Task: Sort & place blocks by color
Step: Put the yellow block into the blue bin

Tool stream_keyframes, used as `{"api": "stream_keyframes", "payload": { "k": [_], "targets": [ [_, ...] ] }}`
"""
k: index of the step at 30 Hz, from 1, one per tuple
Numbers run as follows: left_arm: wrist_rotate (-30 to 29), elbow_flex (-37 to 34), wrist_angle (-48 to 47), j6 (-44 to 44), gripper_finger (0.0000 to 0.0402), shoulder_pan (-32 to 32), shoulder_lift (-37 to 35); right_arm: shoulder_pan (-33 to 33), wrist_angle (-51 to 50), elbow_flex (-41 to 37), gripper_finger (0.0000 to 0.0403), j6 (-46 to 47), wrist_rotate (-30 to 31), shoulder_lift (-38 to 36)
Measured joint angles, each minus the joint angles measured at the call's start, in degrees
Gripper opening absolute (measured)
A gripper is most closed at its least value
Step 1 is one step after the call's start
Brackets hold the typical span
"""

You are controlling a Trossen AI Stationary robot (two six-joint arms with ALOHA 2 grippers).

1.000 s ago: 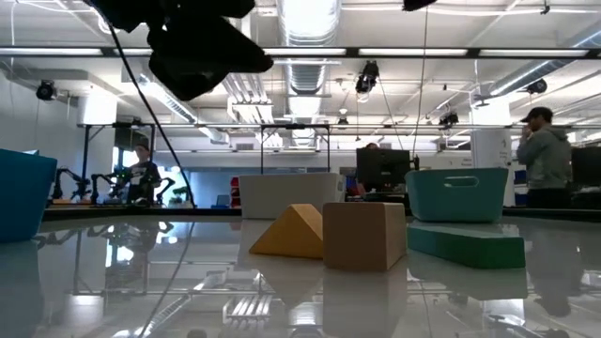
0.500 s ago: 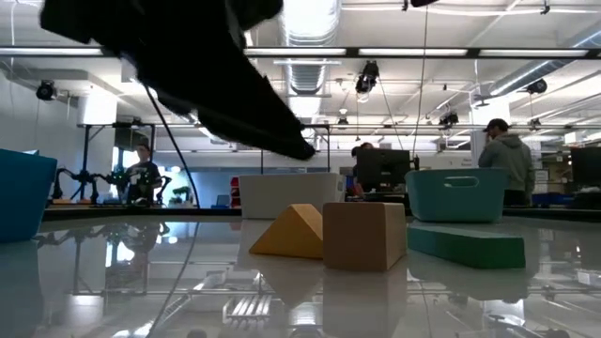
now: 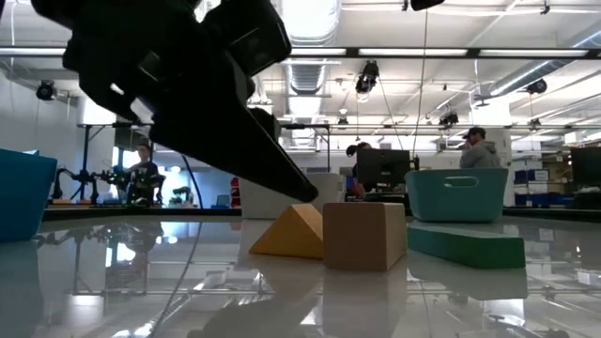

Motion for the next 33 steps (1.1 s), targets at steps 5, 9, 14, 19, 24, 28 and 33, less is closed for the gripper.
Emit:
{"api": "stream_keyframes", "payload": {
  "k": [5, 9, 14, 19, 24, 28, 33],
  "targets": [
    [-0.03, -0.60, 6.25, 0.57, 0.0258, 0.14, 3.37, 0.00, 0.05, 0.00, 0.0059, 0.01, 0.00, 0.07],
    [0.26, -0.71, 9.50, 0.64, 0.0257, 0.31, 5.63, 0.00, 0.02, 0.00, 0.0059, 0.01, 0.00, 0.07],
    [0.26, -0.80, 9.75, 0.48, 0.0236, 0.36, 5.85, 0.00, 0.03, 0.00, 0.0059, 0.01, 0.00, 0.07],
    [0.28, -0.99, 9.37, 0.82, 0.0158, 0.36, 5.66, 0.00, 0.02, 0.00, 0.0059, 0.01, 0.01, 0.07],
    [0.28, -1.03, 9.10, 3.11, 0.0116, 0.38, 5.07, 0.00, 0.01, 0.00, 0.0059, 0.03, 0.00, 0.07],
    [0.25, -1.06, 6.86, 3.13, 0.0116, 0.12, 1.92, -0.02, 0.01, 0.00, 0.0059, 1.33, 0.04, 0.07],
    [-0.22, -0.45, -6.51, 2.73, 0.0116, -1.03, -6.23, -0.20, 0.15, -0.04, 0.0059, 2.27, 0.17, 0.07]
  ]
}}
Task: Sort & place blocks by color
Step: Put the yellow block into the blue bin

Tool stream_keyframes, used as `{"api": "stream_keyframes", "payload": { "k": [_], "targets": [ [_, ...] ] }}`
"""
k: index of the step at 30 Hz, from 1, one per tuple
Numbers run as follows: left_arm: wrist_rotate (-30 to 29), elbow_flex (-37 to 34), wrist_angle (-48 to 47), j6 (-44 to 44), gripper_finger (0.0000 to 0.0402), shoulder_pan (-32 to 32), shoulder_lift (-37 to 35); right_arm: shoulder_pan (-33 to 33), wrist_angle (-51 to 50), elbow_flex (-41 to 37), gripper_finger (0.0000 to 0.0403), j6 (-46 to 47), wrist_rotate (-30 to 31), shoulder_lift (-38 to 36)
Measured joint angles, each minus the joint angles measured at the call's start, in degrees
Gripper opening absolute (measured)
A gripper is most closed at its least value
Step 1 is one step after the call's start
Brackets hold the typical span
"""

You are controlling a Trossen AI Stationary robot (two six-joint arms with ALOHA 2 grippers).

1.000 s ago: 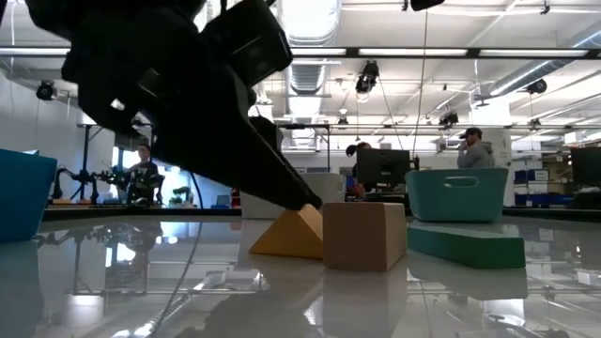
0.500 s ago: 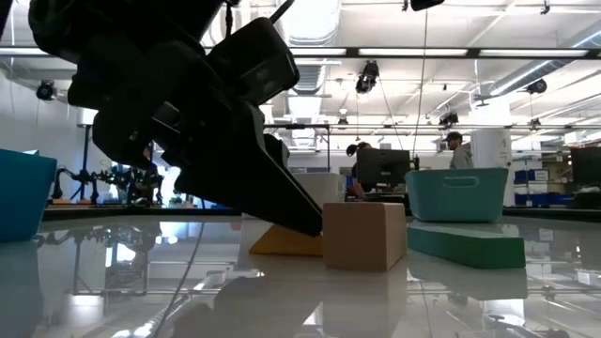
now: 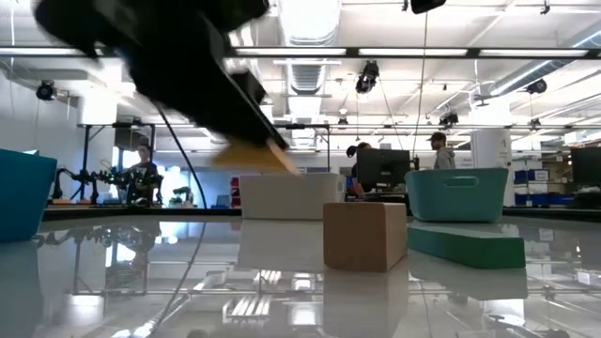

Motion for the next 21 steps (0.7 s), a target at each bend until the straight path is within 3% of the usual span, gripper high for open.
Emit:
{"api": "stream_keyframes", "payload": {
  "k": [6, 12, 16, 21],
  "targets": [
    [2.34, 4.41, -29.20, -11.37, 0.0116, -4.02, -14.45, -0.02, 0.76, -0.02, 0.0059, 1.17, 0.02, 0.01],
    [10.88, 7.18, -53.92, -40.31, 0.0116, -11.28, -25.46, -0.02, 1.01, -0.07, 0.0059, 1.00, 0.47, 0.01],
    [19.67, 6.57, -58.10, -57.29, 0.0116, -17.82, -27.66, -0.21, 1.25, -0.07, 0.0059, 0.74, 0.47, 0.01],
    [23.38, 5.33, -57.94, -66.28, 0.0116, -24.21, -25.62, -0.95, 1.38, -0.07, 0.0059, 1.35, 0.53, 0.01]
  ]
}}
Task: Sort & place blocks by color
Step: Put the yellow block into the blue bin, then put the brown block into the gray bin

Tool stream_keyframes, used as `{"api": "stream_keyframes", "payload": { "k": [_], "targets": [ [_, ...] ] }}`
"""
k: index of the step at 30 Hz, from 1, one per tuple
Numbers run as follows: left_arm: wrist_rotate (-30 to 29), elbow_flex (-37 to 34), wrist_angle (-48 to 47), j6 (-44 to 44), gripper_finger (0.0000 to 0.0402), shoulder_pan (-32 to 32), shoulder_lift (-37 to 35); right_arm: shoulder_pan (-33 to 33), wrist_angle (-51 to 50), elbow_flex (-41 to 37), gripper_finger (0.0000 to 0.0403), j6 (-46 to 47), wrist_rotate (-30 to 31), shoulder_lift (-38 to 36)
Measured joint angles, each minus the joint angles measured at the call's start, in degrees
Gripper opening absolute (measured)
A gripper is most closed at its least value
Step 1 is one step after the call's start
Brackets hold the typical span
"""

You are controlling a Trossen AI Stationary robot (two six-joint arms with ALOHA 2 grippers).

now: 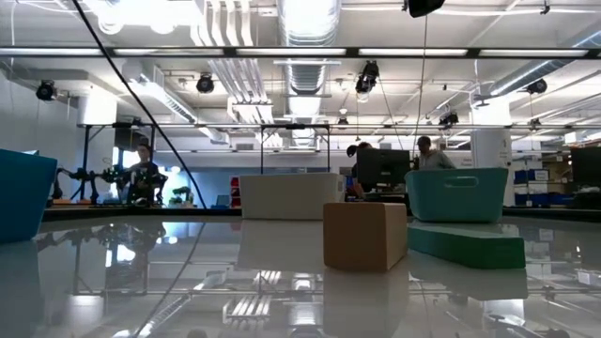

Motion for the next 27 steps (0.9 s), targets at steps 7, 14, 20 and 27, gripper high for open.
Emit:
{"api": "stream_keyframes", "payload": {
  "k": [7, 14, 20, 27],
  "targets": [
    [0.05, -1.15, -0.29, -0.79, 0.0116, -4.46, 8.42, -1.32, 0.12, 0.00, 0.0059, 2.50, 0.04, 0.00],
    [0.91, -1.24, -2.20, 5.41, 0.0116, -4.76, 17.13, -2.41, 0.43, 0.00, 0.0059, 2.58, 0.05, 0.00],
    [1.05, -1.24, -2.60, 8.31, 0.0164, -4.82, 19.83, -3.13, 0.58, 0.00, 0.0059, 4.03, 0.10, 0.00],
    [1.27, -1.19, -3.42, 8.31, 0.0174, -4.82, 19.18, -3.07, 0.54, 0.00, 0.0059, 5.57, 0.06, 0.00]
  ]
}}
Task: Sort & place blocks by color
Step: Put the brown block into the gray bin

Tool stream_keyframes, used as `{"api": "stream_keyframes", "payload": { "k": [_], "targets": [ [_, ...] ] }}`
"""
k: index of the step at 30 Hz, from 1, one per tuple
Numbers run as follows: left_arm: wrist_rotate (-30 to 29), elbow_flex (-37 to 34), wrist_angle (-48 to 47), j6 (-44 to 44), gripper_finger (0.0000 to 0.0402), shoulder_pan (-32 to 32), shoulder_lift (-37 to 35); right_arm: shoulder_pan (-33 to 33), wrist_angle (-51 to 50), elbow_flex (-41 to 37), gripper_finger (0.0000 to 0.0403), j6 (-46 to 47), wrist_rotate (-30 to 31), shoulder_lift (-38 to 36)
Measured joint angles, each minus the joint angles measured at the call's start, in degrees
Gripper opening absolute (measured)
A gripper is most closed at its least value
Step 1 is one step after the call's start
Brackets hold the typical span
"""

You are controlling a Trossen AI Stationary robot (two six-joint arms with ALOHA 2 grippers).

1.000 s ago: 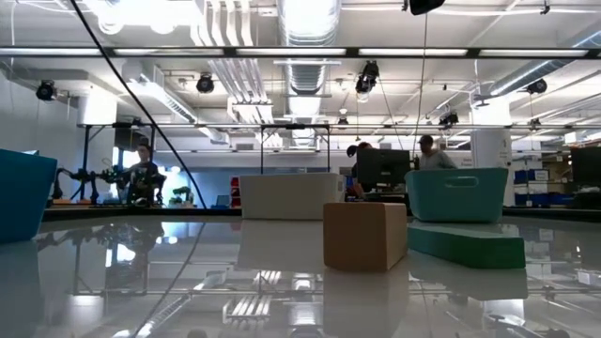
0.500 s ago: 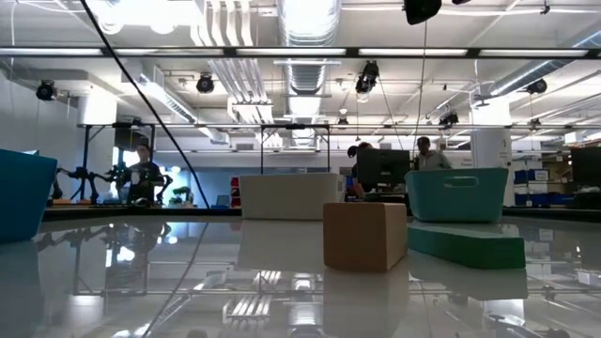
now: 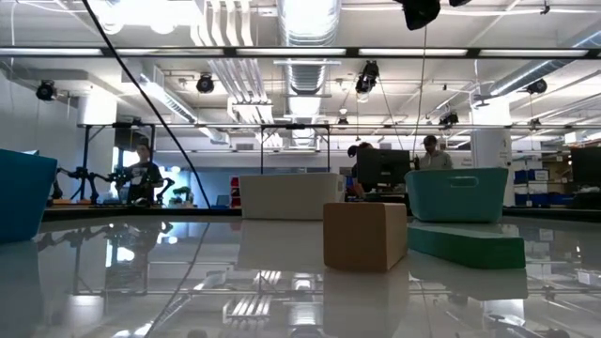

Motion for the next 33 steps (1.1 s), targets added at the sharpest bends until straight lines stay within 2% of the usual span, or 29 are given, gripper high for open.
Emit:
{"api": "stream_keyframes", "payload": {
  "k": [7, 10, 18, 26, 29, 33],
  "targets": [
    [1.71, 0.46, -0.11, 0.24, 0.0177, 0.03, -3.89, 0.00, -0.36, 0.00, 0.0059, 3.43, -0.02, 0.02],
    [-1.86, 1.22, -0.06, 0.39, 0.0177, 0.67, -6.70, 0.00, -0.39, 0.00, 0.0059, 6.37, -0.02, 0.02],
    [-28.17, 2.30, 0.51, 5.03, 0.0178, 2.16, -14.32, 0.03, -0.74, 0.53, 0.0059, 16.97, -0.03, 0.02],
    [-61.68, 2.20, 0.67, 17.93, 0.0178, 3.03, -18.55, 0.04, -4.87, 3.78, 0.0058, 22.34, 0.05, 0.84],
    [-70.06, 2.00, 1.15, 22.13, 0.0178, 3.35, -18.74, 0.04, -9.52, 7.02, 0.0058, 22.53, 0.48, 3.36],
    [-76.75, 0.90, 1.58, 22.51, 0.0178, 3.54, -18.71, 0.03, -21.23, 13.96, 0.0058, 20.64, 0.52, 8.46]
  ]
}}
